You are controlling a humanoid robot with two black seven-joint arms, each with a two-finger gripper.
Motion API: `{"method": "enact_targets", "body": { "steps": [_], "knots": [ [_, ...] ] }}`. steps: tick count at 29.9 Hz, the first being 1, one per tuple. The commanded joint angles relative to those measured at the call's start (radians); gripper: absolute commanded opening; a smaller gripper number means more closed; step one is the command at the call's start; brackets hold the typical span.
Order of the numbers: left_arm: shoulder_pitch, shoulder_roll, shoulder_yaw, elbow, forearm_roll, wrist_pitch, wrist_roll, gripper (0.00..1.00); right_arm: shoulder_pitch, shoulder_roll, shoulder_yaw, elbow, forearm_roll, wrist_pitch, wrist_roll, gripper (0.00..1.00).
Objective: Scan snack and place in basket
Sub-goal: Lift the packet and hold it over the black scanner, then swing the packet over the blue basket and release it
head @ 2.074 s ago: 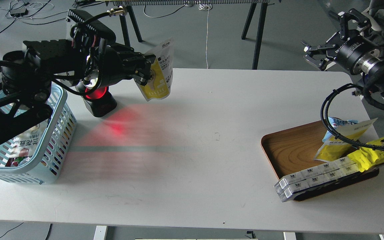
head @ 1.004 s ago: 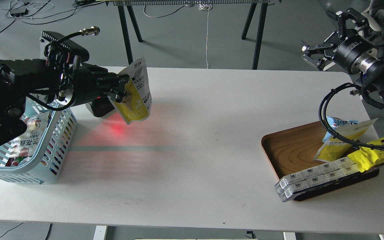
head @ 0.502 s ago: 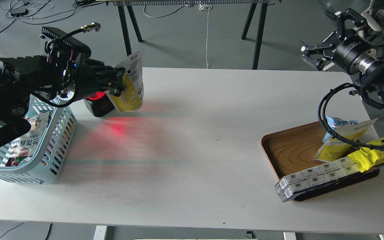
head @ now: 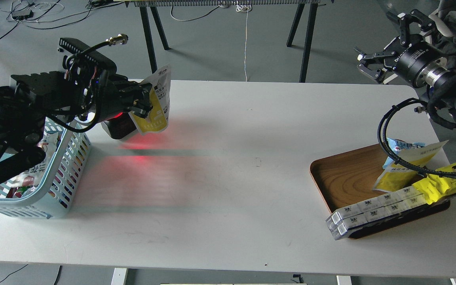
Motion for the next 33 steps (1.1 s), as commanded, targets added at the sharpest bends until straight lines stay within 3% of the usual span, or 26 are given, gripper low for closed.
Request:
{"method": "enact_targets", "body": {
  "steps": [1, 19, 33],
  "knots": [
    [0.012, 0.007, 0.0, -0.003, 0.002, 0.0, -0.001, 0.0, 0.0, 0.0, 0.0, -0.001, 0.0, 0.001, -0.001, 0.96],
    [0.037, 0.07, -0.003, -0.086, 0.005, 0.0, 0.001, 0.0, -0.002, 0.006, 0.0, -0.001, 0.0, 0.001, 0.0, 0.96],
    [-0.061, 0.021, -0.016, -0.085, 0.002, 0.0, 0.002, 0.0, 0.002, 0.009, -0.001, -0.003, -0.002, 0.001, -0.001, 0.96]
  ]
}}
